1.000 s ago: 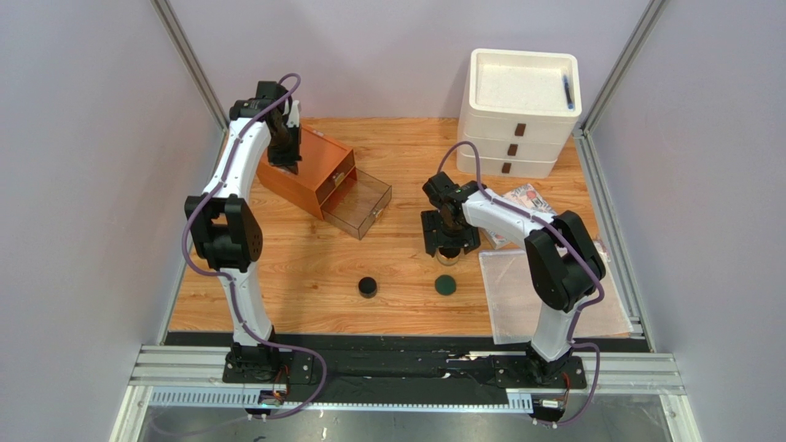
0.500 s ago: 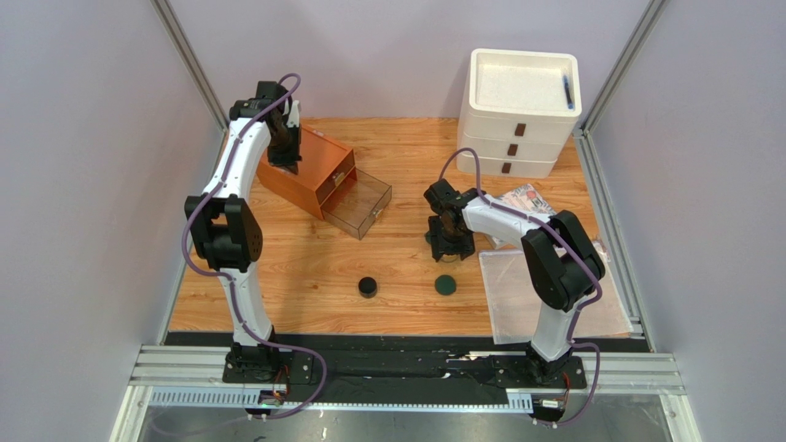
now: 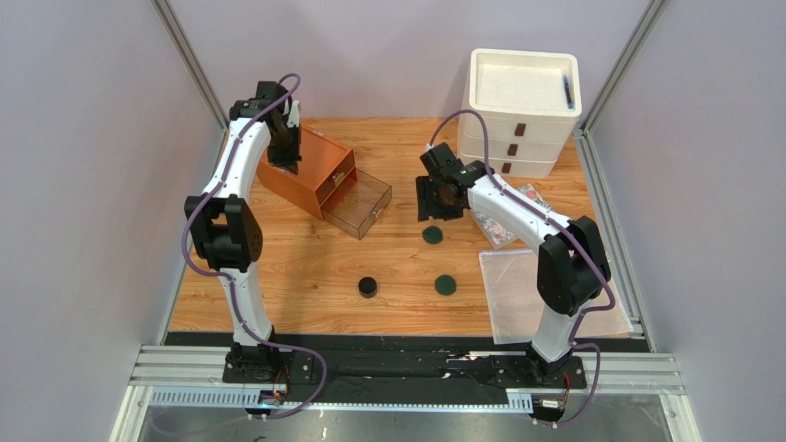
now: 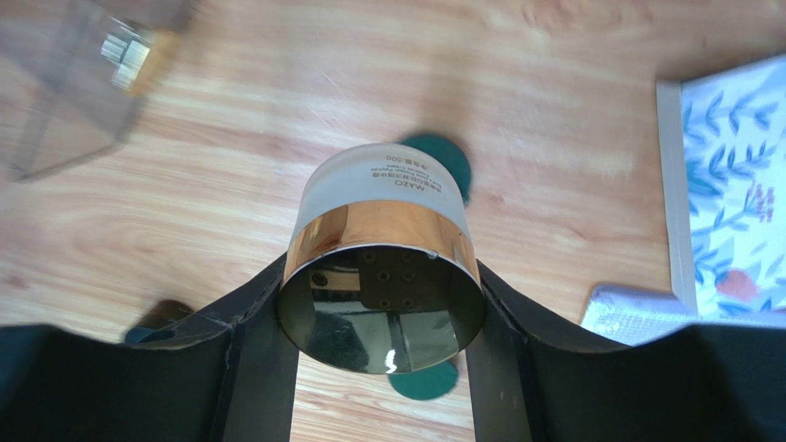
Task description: Organize the makeup
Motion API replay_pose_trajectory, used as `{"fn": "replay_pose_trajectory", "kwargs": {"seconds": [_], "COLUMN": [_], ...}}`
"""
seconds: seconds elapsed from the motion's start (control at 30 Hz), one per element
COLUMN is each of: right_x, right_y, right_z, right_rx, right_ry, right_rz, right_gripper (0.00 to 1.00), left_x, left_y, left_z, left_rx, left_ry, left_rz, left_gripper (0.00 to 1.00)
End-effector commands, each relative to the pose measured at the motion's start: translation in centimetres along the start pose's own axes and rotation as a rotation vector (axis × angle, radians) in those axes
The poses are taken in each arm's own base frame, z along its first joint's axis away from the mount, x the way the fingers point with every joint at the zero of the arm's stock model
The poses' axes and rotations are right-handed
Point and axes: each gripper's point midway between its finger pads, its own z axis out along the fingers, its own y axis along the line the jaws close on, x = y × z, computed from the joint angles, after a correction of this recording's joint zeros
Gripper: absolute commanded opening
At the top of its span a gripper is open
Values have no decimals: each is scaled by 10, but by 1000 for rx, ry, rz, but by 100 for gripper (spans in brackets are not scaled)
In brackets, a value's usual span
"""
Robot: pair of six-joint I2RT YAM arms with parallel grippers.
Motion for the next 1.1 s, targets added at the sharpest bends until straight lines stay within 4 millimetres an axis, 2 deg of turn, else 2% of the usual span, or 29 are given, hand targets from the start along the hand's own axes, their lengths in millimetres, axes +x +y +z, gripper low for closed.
{"fn": "replay_pose_trajectory", "kwargs": {"seconds": [0.0,0.17,0.23,0.27,0.3,0.37,0.43,0.53,0.67,0.77,1.07], "right_x": [-53,-92,-95,-92,-104,-105,-106,-99,-89,-85,-89], "right_y": [36,82,106,115,128,150,172,191,198,199,206], "right_z": [-17,-9,-5,7,2,4,15,28,39,43,50], "right_rx": [-113,-192,-254,-263,-289,-326,-359,-385,-395,-407,-431], "right_ry": [-123,-167,-153,-127,-155,-152,-151,-131,-90,-83,-97], "right_rz": [-28,-52,-70,-78,-85,-99,-105,-108,-67,-49,-18], "right_gripper": [3,3,3,3,3,3,3,4,8,18,62], "left_x": [21,22,21,21,21,21,21,22,21,20,17], "left_y": [1,1,1,1,1,1,1,2,1,1,1], "left_z": [4,6,6,6,6,5,6,6,5,4,-1], "left_rx": [9,9,12,10,12,12,11,6,9,9,8], "left_ry": [79,82,79,79,79,77,77,81,79,76,65], "left_rz": [-8,-7,-8,-8,-8,-8,-6,-5,-8,-6,-4], "left_gripper": [0,0,0,0,0,0,0,0,0,0,0]}}
